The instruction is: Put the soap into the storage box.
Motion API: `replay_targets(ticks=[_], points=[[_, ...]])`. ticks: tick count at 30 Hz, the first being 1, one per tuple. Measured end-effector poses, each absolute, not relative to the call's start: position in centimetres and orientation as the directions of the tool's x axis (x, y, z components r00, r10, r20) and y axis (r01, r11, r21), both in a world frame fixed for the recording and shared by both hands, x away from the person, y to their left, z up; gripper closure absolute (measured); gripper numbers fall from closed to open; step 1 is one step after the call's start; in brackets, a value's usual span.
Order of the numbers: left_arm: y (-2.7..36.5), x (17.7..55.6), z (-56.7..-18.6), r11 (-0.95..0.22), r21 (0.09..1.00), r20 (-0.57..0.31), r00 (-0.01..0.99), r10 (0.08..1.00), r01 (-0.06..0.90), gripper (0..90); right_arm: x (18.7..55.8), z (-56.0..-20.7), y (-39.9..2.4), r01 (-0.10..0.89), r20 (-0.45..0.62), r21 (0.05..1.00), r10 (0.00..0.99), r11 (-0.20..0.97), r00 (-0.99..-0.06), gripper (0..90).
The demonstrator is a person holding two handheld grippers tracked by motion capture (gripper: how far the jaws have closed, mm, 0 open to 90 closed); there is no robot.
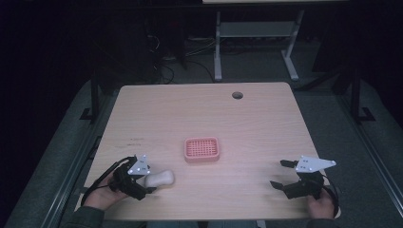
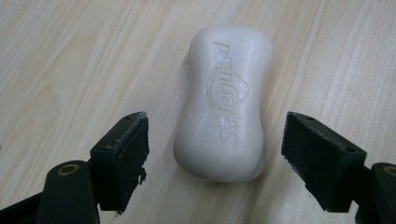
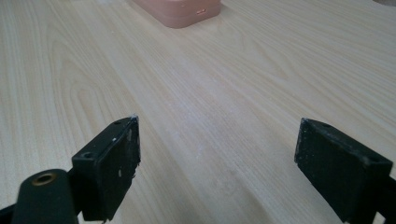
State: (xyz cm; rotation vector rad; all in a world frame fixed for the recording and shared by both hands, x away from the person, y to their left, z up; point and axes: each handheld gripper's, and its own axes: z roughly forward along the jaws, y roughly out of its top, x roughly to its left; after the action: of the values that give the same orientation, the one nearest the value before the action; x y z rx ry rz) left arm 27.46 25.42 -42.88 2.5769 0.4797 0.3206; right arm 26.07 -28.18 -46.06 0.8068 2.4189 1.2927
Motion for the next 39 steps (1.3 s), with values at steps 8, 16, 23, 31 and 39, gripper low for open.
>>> replay_targets(ticks=[8,16,23,31,39], points=[[24.7,27.9,-42.9,-0.823,0.502,0.124,0.92,0.372,0.265,23.5,26.1,-46.0,-28.2,0.34,0.013,0.83,0.594,0.442,-0.804,13.5],[24.1,28.4,-43.0,-0.83,0.495,0.119,0.926,0.359,0.258,23.6,26.0,-46.0,-28.2,0.339,0.013,0.83,0.593,0.443,-0.805,13.5],[23.7,28.8,-43.1,-0.834,0.488,0.112,0.93,0.351,0.256,23.9,26.1,-46.0,-28.2,0.337,0.011,0.83,0.593,0.443,-0.805,13.5],[23.2,29.2,-43.3,-0.839,0.482,0.092,0.937,0.337,0.254,28.9,26.1,-46.0,-28.1,0.338,0.011,0.83,0.593,0.444,-0.805,13.5],[22.9,29.6,-43.6,-0.846,0.468,0.072,0.944,0.323,0.254,34.6,26.1,-46.0,-28.1,0.335,0.009,0.831,0.591,0.444,-0.807,13.5]])
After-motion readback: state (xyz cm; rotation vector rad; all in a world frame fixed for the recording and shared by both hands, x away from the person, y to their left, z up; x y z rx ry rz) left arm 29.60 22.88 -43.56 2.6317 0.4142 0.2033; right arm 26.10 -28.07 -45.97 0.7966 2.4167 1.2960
